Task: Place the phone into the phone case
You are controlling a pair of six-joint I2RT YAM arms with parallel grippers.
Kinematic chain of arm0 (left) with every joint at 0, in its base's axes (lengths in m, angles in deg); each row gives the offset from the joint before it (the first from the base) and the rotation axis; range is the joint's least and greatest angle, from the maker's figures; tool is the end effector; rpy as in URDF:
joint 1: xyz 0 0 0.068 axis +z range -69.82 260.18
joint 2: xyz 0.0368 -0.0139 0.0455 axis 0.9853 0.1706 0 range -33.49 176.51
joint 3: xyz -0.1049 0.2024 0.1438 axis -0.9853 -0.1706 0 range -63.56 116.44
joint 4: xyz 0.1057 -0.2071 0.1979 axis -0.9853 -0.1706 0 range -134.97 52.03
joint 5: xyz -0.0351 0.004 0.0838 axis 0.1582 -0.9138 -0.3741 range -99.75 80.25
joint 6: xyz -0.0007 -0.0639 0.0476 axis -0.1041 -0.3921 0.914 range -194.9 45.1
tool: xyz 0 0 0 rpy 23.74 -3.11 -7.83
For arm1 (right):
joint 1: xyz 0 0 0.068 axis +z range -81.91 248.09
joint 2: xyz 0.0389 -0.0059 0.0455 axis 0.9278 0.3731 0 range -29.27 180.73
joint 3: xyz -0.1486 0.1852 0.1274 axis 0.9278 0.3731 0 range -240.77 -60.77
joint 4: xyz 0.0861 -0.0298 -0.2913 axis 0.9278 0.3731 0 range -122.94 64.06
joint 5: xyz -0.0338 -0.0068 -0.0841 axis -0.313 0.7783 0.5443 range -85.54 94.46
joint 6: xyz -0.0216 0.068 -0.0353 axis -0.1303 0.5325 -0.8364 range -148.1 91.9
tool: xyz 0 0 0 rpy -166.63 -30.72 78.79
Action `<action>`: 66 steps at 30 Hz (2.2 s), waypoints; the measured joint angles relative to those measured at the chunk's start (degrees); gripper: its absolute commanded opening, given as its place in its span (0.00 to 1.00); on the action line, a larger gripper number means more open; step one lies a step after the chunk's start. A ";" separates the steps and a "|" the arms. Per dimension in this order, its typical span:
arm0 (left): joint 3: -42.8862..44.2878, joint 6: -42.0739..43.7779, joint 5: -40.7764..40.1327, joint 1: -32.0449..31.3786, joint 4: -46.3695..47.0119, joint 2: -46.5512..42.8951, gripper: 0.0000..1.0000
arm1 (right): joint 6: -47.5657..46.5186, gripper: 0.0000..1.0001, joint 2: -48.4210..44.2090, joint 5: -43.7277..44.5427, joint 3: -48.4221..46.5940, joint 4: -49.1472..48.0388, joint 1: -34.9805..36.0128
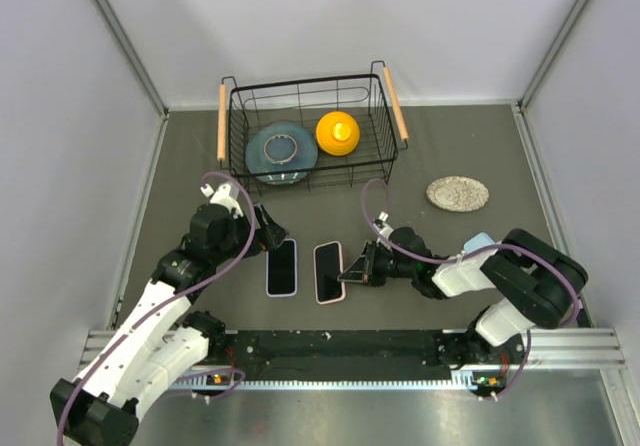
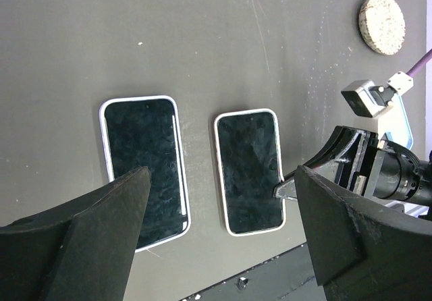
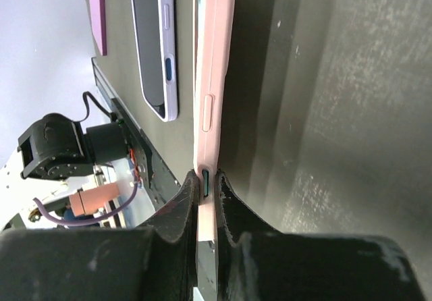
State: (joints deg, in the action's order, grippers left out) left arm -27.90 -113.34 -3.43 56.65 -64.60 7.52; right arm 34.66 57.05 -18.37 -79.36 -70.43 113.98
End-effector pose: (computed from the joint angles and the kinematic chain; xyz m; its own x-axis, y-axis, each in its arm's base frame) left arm 0.2168 -0.1026 0.2418 -0.6804 -0.3777 -0.6280 0.0759 0.8160 -0.5730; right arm 0.1812 0.2250 0.0576 -0.9562 0.1910 -0.2216 -0.0980 0.5048 0.8576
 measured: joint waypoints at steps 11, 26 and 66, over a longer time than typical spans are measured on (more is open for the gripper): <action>-1.25 -0.61 0.04 1.14 0.00 0.39 0.92 | 0.37 0.00 1.53 2.43 -0.42 -1.29 0.13; -2.01 -4.11 -6.69 10.01 -6.80 5.62 0.95 | 8.48 0.55 9.46 4.92 4.22 -17.73 0.13; 13.38 -13.09 -29.94 54.64 -14.10 40.63 0.60 | -10.97 0.86 -50.99 17.77 1.92 40.52 0.09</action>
State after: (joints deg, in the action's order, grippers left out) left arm -14.52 -126.43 -33.37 111.29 -78.70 48.15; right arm 23.69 6.06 -0.60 -77.43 -29.91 114.07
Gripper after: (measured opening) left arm 0.626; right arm 0.858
